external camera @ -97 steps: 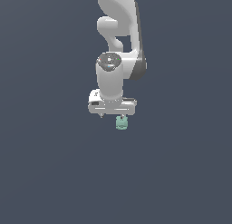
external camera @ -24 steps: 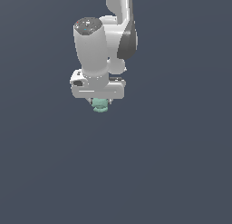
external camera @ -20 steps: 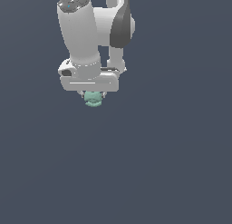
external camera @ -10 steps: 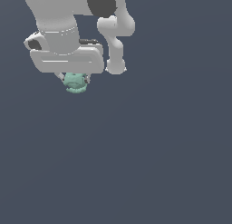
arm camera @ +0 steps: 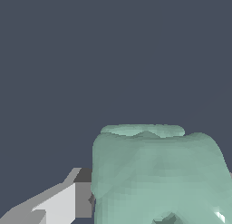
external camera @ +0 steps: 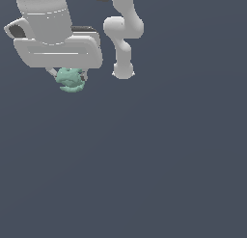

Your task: Pick up the object and move it to a goal position.

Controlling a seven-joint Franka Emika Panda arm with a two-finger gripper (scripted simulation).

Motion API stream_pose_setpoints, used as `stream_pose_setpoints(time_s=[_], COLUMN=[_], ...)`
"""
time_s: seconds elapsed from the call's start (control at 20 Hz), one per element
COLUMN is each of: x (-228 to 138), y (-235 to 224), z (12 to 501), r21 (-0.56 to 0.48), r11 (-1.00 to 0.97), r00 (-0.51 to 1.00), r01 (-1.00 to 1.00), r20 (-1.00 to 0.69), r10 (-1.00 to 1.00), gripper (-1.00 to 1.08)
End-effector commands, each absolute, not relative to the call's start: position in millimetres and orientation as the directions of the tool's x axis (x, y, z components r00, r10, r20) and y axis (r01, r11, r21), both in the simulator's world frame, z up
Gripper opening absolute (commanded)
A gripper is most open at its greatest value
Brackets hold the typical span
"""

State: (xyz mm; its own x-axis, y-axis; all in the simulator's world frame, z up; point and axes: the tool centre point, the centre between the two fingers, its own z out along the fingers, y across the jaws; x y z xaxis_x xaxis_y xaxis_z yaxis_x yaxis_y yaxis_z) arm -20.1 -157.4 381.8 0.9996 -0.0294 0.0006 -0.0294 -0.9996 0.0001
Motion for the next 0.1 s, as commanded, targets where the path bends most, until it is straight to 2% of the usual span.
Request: stream_pose_setpoints(time_s=[0.0,0.05], x=[-19.4,-19.4], y=[-158.7,-158.8], z=[384.3,384.5], r21=[0.000,0.000], r11=[-1.000,-1.000], r00=[1.000,1.000], r01=[-0.029,-0.029], r20=[0.000,0.000], r10=[-0.029,-0.029], gripper=[-1.00,-1.00])
